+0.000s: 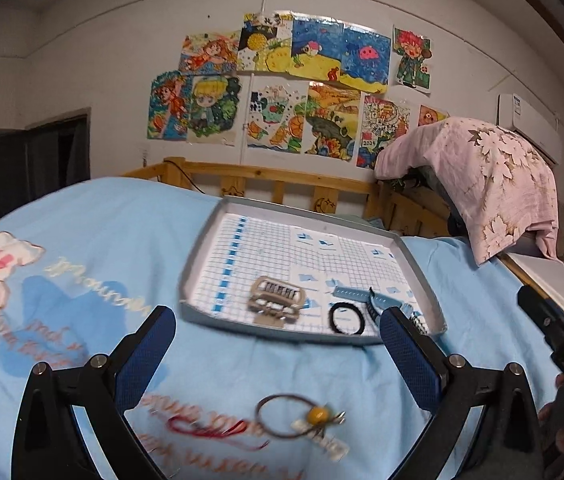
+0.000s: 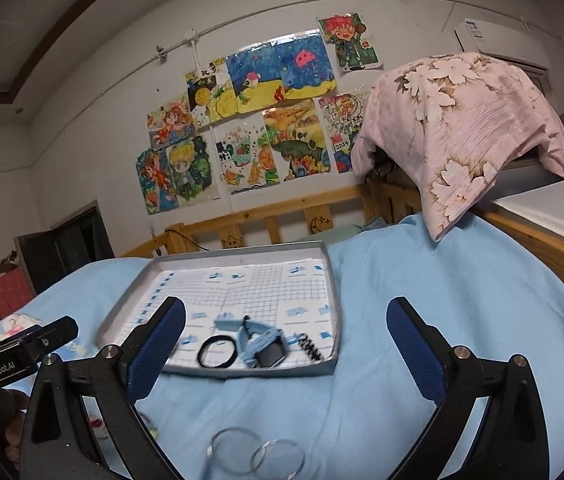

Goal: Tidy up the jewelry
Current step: 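Withdraw both open tools from the tray toward the remaining items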

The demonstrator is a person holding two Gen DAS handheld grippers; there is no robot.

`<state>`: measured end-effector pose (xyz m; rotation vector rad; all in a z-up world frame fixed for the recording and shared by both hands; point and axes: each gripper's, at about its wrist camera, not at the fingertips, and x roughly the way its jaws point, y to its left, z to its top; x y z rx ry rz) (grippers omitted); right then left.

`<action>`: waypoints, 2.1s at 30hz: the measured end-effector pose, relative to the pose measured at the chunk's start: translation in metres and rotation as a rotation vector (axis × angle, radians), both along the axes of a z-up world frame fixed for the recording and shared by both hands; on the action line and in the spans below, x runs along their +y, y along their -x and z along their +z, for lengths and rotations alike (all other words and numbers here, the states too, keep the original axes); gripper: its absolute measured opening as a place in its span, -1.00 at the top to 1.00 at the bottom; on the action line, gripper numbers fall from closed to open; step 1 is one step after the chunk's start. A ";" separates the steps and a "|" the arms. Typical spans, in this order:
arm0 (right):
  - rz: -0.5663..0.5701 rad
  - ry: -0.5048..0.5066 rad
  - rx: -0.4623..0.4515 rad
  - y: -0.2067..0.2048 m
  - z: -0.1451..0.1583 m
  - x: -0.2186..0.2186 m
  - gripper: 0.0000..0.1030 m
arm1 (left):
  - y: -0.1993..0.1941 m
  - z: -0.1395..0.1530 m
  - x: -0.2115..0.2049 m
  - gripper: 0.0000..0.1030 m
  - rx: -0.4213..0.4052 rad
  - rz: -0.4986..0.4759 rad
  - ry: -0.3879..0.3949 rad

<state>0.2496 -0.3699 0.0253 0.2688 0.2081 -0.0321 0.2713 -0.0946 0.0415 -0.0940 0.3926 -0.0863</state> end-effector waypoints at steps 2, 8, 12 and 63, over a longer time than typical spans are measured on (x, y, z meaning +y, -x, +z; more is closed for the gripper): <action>-0.003 0.020 -0.012 0.012 0.003 0.004 -0.92 | 0.014 0.002 0.010 -1.00 -0.012 0.009 -0.004; -0.011 0.061 -0.064 0.056 0.015 0.015 -0.92 | 0.054 0.005 0.039 -1.00 -0.040 0.030 0.004; -0.012 0.059 -0.091 0.086 0.018 0.021 -0.92 | 0.078 0.003 0.057 -1.00 -0.040 0.032 -0.003; 0.156 0.082 0.137 0.123 -0.023 0.089 -0.92 | 0.084 -0.050 0.073 -0.99 0.130 -0.159 -0.045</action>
